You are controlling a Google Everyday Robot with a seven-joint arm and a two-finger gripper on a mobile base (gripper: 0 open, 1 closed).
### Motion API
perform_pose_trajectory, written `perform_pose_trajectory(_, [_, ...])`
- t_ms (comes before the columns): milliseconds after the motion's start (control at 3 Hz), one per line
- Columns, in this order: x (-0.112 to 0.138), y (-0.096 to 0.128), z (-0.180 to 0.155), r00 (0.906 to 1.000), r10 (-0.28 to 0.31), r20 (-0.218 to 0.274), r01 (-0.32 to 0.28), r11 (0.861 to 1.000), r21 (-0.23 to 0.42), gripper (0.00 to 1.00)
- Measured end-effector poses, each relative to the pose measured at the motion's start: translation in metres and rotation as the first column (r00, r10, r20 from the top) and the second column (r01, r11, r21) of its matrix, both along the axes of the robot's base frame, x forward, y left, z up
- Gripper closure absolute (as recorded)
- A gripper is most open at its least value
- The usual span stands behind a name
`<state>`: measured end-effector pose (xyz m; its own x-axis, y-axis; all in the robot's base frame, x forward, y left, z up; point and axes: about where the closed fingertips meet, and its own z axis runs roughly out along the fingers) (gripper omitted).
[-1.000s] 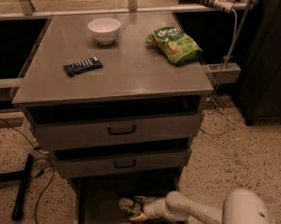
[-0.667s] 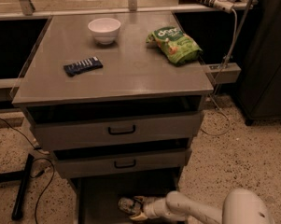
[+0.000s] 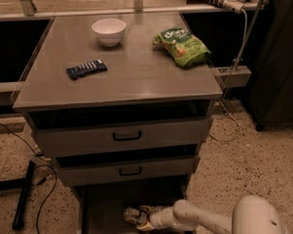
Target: Pick 7up can from bottom drawer and place on counter
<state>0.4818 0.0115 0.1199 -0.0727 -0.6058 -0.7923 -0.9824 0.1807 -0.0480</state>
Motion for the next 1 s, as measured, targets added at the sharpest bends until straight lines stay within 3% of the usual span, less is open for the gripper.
perform_pose_trajectory(667, [-0.024,-0.024,0.057,0.9987,0.040,0.032,-0.040,0.999,-0.002,1.00])
perform_pose_trajectory(1000, [-0.032,-0.045,0.105,0.9937,0.051,0.099,-0.049,0.998,-0.028,1.00])
